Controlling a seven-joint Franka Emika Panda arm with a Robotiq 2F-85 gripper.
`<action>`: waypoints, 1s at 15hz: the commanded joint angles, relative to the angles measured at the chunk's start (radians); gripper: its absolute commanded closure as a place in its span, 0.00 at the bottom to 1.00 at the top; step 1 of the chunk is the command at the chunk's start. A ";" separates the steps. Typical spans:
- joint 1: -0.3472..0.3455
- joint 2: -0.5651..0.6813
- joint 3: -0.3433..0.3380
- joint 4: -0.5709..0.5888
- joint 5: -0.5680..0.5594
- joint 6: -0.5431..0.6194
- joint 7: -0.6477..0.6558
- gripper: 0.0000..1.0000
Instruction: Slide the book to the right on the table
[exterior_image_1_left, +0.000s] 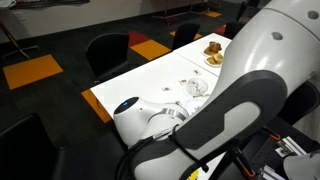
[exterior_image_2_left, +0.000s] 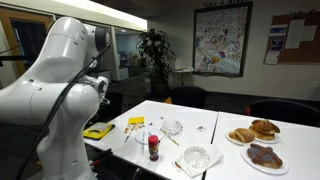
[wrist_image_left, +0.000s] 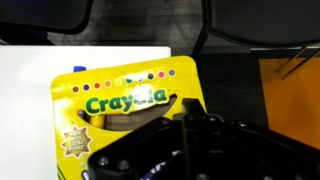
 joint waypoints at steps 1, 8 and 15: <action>0.010 -0.006 -0.013 0.015 -0.023 -0.043 -0.009 1.00; 0.033 0.043 0.009 0.032 -0.029 0.275 -0.158 1.00; 0.073 0.120 0.007 0.045 -0.066 0.353 -0.260 1.00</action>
